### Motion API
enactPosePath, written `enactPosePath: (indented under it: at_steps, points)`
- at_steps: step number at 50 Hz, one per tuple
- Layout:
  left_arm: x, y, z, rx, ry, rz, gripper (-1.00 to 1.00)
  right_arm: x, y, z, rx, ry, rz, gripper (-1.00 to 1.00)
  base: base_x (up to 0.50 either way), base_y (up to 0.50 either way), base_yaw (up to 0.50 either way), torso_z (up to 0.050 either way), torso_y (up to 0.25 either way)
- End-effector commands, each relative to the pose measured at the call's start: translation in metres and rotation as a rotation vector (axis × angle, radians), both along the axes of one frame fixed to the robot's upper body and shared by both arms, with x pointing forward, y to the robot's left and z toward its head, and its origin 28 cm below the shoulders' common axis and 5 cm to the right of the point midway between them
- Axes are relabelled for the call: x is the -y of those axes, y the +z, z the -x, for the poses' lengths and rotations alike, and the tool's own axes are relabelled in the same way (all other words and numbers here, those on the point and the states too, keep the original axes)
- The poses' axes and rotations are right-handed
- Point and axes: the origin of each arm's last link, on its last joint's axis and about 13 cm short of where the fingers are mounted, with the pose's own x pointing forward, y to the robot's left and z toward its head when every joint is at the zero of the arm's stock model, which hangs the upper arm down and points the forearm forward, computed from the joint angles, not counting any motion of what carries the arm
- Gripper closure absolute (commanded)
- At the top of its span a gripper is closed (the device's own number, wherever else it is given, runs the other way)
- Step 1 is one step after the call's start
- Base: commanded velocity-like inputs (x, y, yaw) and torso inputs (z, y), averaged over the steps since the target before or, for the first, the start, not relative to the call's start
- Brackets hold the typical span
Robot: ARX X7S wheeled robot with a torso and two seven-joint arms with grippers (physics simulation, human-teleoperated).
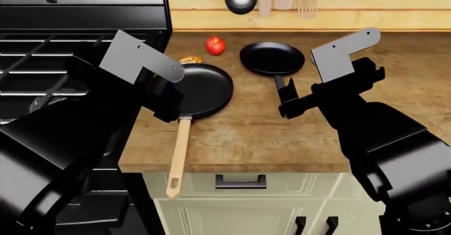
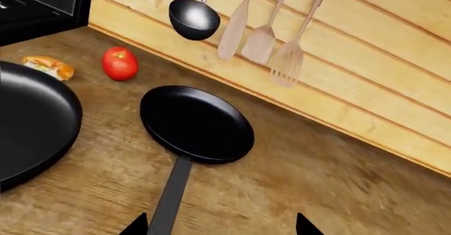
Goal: Place both pans onto different burners. Then place the tomato and the sushi on different pans.
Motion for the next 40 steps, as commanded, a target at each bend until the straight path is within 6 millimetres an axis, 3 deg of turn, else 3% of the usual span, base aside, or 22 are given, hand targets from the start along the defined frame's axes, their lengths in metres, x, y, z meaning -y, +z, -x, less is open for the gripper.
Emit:
enactPosePath:
  at_steps: [1, 17, 21, 23, 25, 29, 31, 34, 40]
  points:
    - [0.000, 0.002, 0.000, 0.000, -0.002, -0.006, -1.00, 0.001, -0.001, -0.002, -0.010, -0.004, -0.008, -1.00, 0.50, 0.00, 0.00, 0.000, 0.000]
    - [0.000, 0.003, 0.001, -0.002, -0.004, 0.004, -1.00, 0.000, 0.000, -0.003, -0.010, -0.006, -0.024, -1.00, 0.44, 0.00, 0.00, 0.000, 0.002]
    - [0.002, 0.005, 0.005, -0.088, -0.018, 0.168, -1.00, 0.001, 0.000, -0.003, -0.008, -0.016, -0.027, -1.00, 0.00, 0.00, 0.00, 0.000, 0.000]
    - [0.000, 0.006, 0.007, -0.114, 0.057, 0.247, -1.00, 0.001, 0.000, -0.003, -0.009, -0.020, -0.031, -1.00, 0.00, 0.00, 0.00, 0.000, 0.000]
    - [0.005, 0.008, 0.012, -0.152, 0.105, 0.339, -1.00, 0.001, 0.001, -0.003, -0.007, -0.021, -0.033, -1.00, 0.00, 0.00, 0.00, 0.000, 0.000]
    - [0.019, 0.012, 0.039, -0.261, -0.004, 0.419, -1.00, 0.001, 0.001, -0.003, -0.005, -0.026, -0.036, -1.00, 0.00, 0.00, 0.00, 0.000, 0.000]
    - [0.021, 0.014, 0.048, -0.327, 0.024, 0.478, -1.00, 0.001, 0.001, -0.003, -0.005, -0.025, -0.034, -1.00, 0.00, 0.00, 0.00, 0.000, 0.000]
    - [0.027, 0.015, 0.064, -0.348, 0.005, 0.471, -1.00, 0.000, 0.001, -0.004, -0.005, -0.024, -0.038, -1.00, 0.00, 0.00, 0.00, 0.000, 0.000]
    - [0.032, 0.018, 0.077, -0.386, 0.001, 0.461, -1.00, 0.000, 0.000, -0.005, -0.007, -0.022, -0.039, -1.00, 0.00, 0.00, 0.00, 0.000, 0.000]
